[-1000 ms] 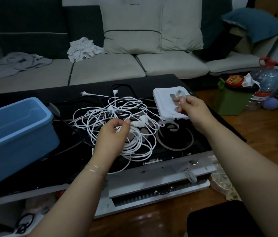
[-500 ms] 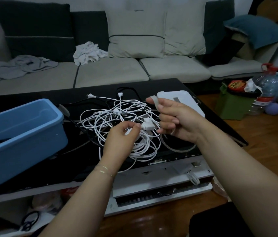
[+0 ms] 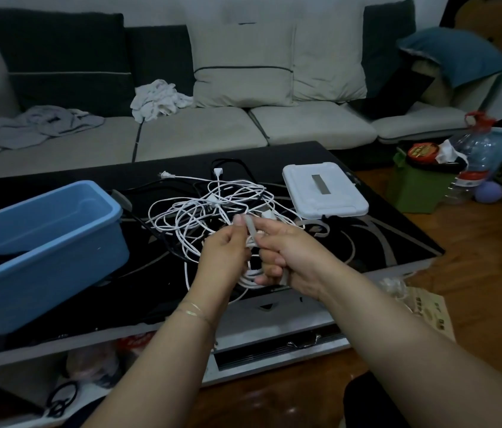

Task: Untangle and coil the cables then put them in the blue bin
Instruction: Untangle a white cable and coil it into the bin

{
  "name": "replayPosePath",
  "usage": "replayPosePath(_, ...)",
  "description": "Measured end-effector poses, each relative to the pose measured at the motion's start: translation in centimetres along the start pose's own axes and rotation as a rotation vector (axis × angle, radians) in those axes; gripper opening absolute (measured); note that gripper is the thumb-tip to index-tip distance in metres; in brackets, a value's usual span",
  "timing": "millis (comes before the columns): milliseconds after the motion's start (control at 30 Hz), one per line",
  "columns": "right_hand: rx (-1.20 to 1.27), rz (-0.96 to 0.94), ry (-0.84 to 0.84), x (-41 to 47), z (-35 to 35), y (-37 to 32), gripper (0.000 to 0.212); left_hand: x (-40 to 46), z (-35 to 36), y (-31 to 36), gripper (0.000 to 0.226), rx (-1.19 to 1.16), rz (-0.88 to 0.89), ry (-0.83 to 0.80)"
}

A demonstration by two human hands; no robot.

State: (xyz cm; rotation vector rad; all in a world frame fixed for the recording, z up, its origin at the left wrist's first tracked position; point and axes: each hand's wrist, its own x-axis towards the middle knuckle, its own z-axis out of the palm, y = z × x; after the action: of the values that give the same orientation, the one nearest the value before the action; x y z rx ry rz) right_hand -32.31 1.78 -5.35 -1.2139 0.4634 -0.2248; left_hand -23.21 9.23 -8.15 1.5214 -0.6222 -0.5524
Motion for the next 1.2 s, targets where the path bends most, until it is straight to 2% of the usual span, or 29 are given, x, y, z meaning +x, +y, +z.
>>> replayPosePath(100, -0.069, -0.011, 0.0, 0.2, 0.6, 0.3, 0.04, -0.1, -0.3, 0.2, 0.062, -0.03, -0.036, 0.019)
replayPosePath(267, -0.181, -0.05, 0.031, 0.5, 1.4, 1.1, 0.048, 0.0, -0.7, -0.1, 0.041, 0.012, -0.06, 0.016)
replayPosePath(433, -0.335, -0.024, 0.094, 0.5, 0.7, 1.6, 0.06, 0.4, -1.0, 0.0, 0.046, 0.141, -0.028, -0.015)
replayPosePath(533, -0.615, -0.06, 0.19, 0.7, -0.4, 1.6, 0.065, 0.5, -1.1, 0.0, 0.048, 0.253, -0.014, -0.038)
replayPosePath(600, -0.852, -0.119, 0.274, 0.7, -1.4, 1.3, 0.058, 0.5, -1.3, -0.1, 0.047, 0.301, -0.013, -0.088)
replayPosePath(667, -0.908, -0.103, 0.271, 0.6, -2.0, 1.2, 0.047, 0.5, -1.4, -0.2, 0.05, 0.384, 0.017, -0.122)
replayPosePath(833, -1.182, -0.158, 0.216, 0.4, -2.6, 0.5, 0.044, 0.1, -1.6, -0.1, 0.046, 0.554, 0.117, -0.195)
replayPosePath(967, -1.166, -0.199, 0.081, 0.5, -2.4, 0.3, 0.049, -0.2, -2.2, 0.0, 0.043, 0.592, 0.164, -0.233)
replayPosePath(1067, -1.182, -0.235, 0.02, 0.3, -2.1, 0.4, 0.049, -0.6, -2.4, 0.0, 0.042, 0.521, 0.165, -0.282)
replayPosePath(1200, -1.051, -0.211, -0.047, 0.1, -1.4, 0.9, 0.043, -1.0, -3.0, -0.3, 0.036, 0.53, 0.183, -0.272)
